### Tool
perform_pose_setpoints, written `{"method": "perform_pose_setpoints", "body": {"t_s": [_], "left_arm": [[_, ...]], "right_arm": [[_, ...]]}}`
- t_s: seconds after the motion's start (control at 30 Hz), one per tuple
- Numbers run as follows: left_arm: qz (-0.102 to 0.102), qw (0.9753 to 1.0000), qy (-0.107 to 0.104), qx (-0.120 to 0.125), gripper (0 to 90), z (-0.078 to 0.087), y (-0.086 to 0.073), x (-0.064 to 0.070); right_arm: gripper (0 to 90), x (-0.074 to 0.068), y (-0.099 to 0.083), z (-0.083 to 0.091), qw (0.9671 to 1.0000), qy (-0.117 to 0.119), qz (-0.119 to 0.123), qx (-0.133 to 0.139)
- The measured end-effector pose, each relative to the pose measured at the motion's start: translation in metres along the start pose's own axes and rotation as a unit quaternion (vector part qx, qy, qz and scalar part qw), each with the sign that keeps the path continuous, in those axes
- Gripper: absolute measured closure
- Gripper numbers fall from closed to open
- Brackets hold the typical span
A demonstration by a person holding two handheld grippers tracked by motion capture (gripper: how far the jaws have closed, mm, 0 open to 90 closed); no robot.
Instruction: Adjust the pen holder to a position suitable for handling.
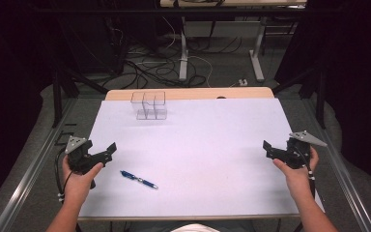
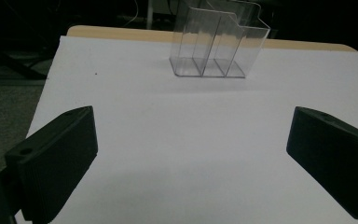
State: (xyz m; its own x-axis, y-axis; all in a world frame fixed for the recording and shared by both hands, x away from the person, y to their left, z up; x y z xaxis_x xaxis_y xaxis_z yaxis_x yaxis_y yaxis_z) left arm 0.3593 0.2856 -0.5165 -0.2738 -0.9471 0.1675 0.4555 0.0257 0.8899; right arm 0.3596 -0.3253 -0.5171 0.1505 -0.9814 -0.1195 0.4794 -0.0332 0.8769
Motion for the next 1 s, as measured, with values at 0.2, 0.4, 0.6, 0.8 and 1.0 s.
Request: {"method": "perform_pose_setpoints", "body": {"t_s": [0.2,0.4,0.6,0.8,1.0], "left_arm": [[-0.002,1.0000,0.000,0.003,6.3,-0.006,0.009,0.007],[-0.012,0.9998,-0.009,0.011,12.2,-0.018,0.029,0.019],[-0.019,0.9995,-0.016,0.018,17.3,-0.029,0.048,0.029],[-0.019,0.9995,-0.013,0.022,24.3,-0.036,0.063,0.034],[-0.031,0.9994,-0.003,0.019,26.6,-0.046,0.077,0.038]], "right_arm": [[0.0,-0.003,-0.002,-0.001,1.0000,0.002,-0.002,-0.006],[0.3,-0.008,-0.002,0.000,0.9999,0.001,0.004,-0.011],[1.9,-0.010,-0.004,0.001,0.9999,0.003,0.003,-0.011],[5.2,-0.009,-0.004,0.001,0.9999,0.009,0.005,-0.007],[7.0,-0.010,-0.006,0.002,0.9999,0.009,-0.002,-0.005]]}}
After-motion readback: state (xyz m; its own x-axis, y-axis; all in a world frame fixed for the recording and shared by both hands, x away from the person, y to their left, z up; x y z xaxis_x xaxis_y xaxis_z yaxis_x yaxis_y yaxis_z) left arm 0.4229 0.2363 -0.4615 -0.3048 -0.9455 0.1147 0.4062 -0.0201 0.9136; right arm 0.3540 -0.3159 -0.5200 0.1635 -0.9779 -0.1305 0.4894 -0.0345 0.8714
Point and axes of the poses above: each handheld gripper's, and its own axes: z roughly backward along the jaws, y roughly out of its top, x roughly to its right, the point moved 2 cm from there along -z, roughly forward along the jaws, and after that the axes turned 1 degree about -z, right-handed, at the moved point
